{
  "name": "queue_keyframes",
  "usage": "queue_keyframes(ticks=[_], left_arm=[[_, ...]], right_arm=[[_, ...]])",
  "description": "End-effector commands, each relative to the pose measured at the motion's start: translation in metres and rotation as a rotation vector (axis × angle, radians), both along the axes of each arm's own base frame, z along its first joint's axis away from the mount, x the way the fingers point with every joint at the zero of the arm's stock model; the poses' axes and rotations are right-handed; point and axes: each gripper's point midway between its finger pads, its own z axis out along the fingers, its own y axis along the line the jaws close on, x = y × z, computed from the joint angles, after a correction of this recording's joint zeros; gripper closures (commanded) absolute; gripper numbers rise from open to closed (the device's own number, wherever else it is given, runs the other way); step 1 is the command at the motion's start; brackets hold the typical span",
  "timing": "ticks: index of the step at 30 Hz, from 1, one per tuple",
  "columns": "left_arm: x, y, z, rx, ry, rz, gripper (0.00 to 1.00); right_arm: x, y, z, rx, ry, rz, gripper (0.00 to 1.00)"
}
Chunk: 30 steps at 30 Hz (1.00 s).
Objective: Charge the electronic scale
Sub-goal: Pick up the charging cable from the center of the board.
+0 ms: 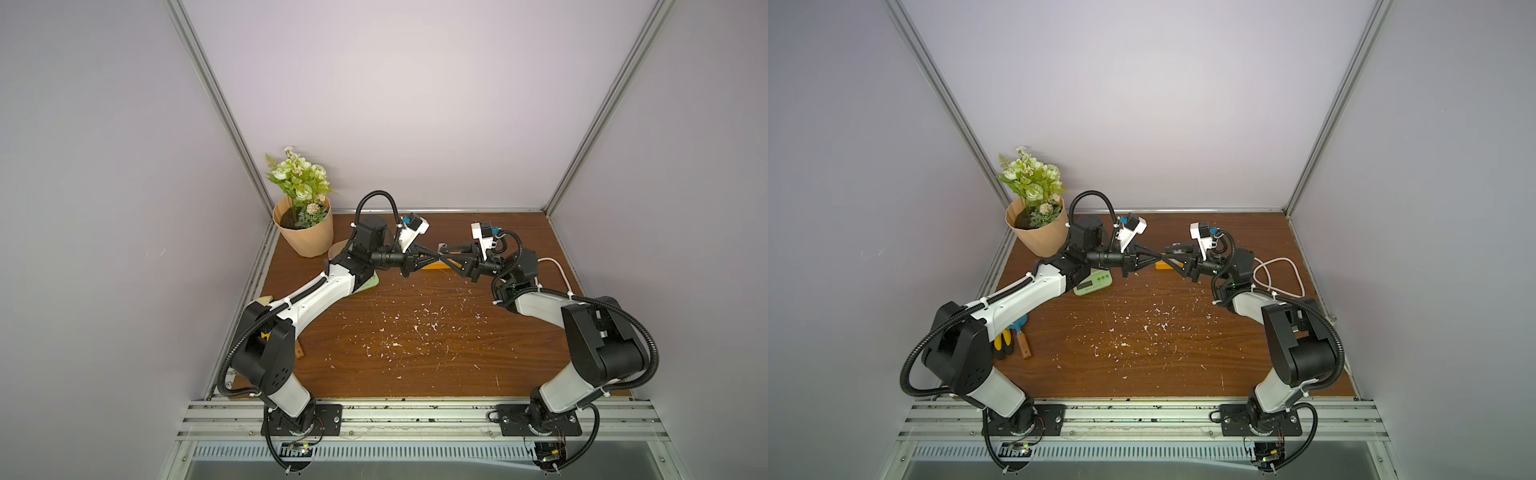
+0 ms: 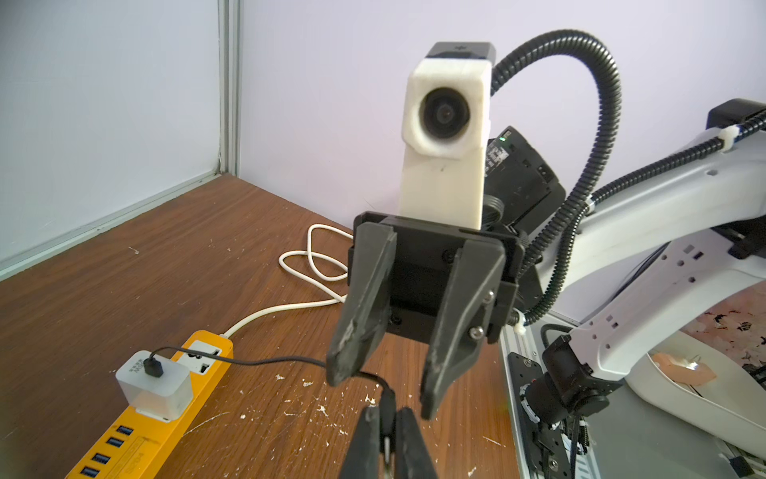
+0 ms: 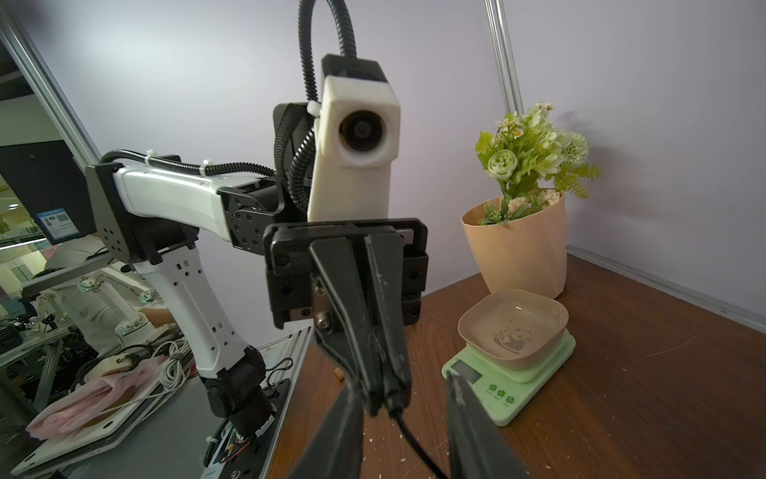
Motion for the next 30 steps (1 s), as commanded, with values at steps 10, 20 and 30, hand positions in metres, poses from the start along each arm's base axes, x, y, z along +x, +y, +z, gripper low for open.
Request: queue_keyframes(ticks=[10,20,30], left_arm=[[0.005,-0.008,0.0,-0.028,-0.024,-0.054,0.94],[0.005,-0.005,0.002,-0.047,-0.045,-0.076,0.92],[0.002,-0.003,0.003,-0.062,-0.053,-0.095,0.91]], right_arm=[[0.0,-0.005,0.013,-0.043,-0.156,0.045,0.64],[0.001,-0.007,0.006,-0.087,-0.182,0.062,0.69],[-0.002,-0.007,0.002,-0.113,-0.207,0.088,0.71]])
